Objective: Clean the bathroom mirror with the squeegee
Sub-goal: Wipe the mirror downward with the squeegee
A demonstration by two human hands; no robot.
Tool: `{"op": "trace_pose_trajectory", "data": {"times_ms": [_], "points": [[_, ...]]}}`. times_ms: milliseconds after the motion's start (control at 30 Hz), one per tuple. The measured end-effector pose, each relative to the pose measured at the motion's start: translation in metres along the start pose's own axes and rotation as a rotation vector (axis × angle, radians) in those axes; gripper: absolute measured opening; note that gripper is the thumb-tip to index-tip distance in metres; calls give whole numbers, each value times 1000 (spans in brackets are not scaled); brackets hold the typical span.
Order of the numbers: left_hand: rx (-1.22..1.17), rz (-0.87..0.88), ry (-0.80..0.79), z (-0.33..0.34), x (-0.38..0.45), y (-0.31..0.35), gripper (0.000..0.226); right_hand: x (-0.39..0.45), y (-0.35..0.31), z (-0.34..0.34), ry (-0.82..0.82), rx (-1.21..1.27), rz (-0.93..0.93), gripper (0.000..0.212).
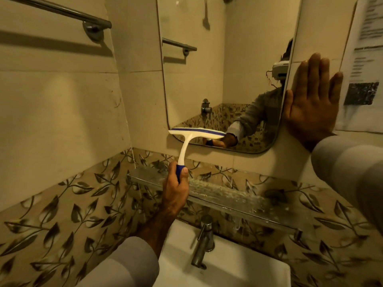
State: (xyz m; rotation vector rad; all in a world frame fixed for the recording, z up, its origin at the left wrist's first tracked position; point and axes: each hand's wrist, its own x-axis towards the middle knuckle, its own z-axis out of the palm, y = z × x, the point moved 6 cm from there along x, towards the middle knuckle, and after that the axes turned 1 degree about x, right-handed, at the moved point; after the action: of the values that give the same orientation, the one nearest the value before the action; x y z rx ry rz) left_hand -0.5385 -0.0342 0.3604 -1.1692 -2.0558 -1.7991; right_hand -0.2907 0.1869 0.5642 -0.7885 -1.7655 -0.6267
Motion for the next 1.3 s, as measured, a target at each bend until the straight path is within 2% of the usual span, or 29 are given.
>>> {"op": "trace_pose_trajectory", "data": {"times_ms": [133, 333, 600, 833, 967, 1100, 1300], "points": [[22, -13, -14, 4, -6, -7, 21, -6, 0, 2, -5, 6, 0, 64], [51, -28, -24, 4, -13, -11, 12, -8, -1, 1, -11, 1, 7, 63], [45, -73, -62, 5, -18, -18, 24, -9, -2, 1, -30, 16, 11, 64], [27, -75, -47, 6, -19, -17, 22, -10, 0, 3, -27, 7, 16, 64], [2, -45, -1, -1, -14, -11, 11, -7, -2, 2, -12, 12, 5, 64], [-54, 23, 95, -17, 26, 20, 13, -7, -4, -1, -8, 28, 0, 66], [-91, 187, 194, -53, 135, 116, 14, -4, -4, -5, -114, 69, 18, 68]]}}
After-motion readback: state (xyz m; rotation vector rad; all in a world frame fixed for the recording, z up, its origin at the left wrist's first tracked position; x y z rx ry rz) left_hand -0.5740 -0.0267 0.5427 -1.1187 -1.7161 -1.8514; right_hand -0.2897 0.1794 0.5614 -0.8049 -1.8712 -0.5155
